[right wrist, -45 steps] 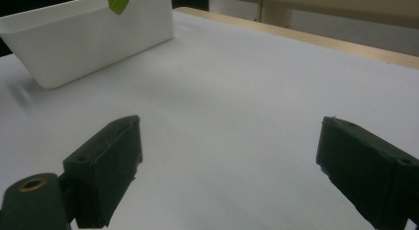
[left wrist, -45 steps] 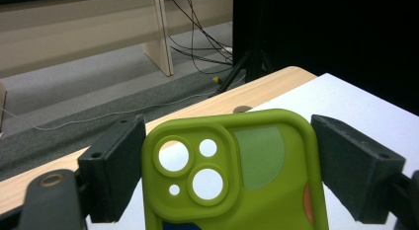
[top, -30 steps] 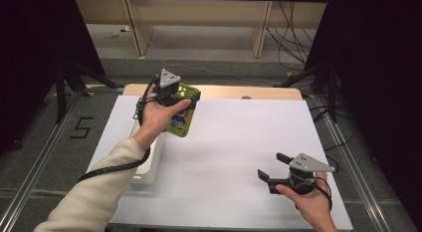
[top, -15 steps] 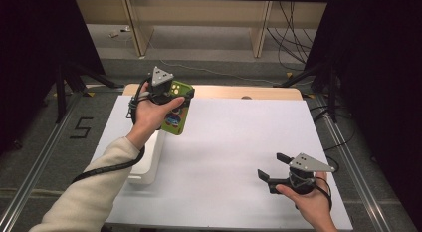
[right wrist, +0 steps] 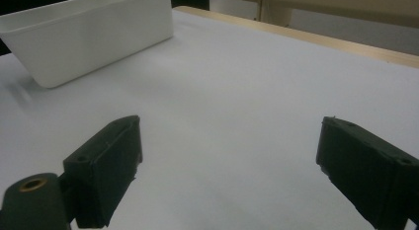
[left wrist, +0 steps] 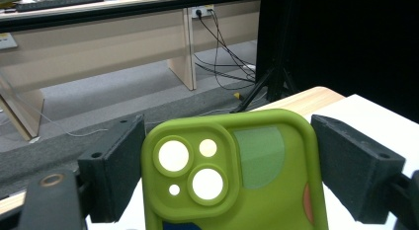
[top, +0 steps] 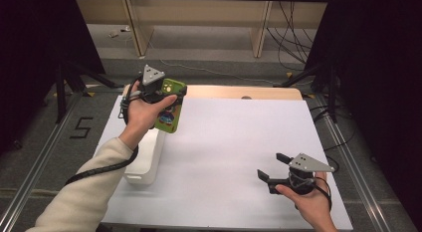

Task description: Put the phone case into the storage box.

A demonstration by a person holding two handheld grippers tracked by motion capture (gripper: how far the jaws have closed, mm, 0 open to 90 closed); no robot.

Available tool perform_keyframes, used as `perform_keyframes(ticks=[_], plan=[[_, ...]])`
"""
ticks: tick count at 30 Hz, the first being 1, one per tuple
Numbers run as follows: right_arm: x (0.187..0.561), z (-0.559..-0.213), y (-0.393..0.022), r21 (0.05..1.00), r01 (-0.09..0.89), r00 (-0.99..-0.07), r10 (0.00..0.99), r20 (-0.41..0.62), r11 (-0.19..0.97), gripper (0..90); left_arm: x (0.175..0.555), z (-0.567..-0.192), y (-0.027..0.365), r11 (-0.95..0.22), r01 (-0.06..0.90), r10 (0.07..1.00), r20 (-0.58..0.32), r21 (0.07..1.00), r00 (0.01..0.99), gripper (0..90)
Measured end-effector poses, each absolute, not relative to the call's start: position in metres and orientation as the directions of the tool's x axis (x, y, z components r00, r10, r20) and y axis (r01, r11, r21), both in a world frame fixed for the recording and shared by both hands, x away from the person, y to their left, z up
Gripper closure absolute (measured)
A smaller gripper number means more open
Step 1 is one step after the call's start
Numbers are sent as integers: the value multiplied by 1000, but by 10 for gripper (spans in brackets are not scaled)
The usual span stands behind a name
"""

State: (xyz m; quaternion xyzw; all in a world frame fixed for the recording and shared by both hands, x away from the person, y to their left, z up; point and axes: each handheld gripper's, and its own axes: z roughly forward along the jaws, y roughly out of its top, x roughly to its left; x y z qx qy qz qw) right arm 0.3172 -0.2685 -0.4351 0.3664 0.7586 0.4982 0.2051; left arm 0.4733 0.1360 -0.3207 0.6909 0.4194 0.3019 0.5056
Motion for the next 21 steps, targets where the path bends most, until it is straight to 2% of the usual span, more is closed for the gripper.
perform_keyframes(ticks=[21], plan=[[317,-435,-269,907,351,-647,760,56,233,115,472,-318,155,-113,260,909,-6,959,417,166]])
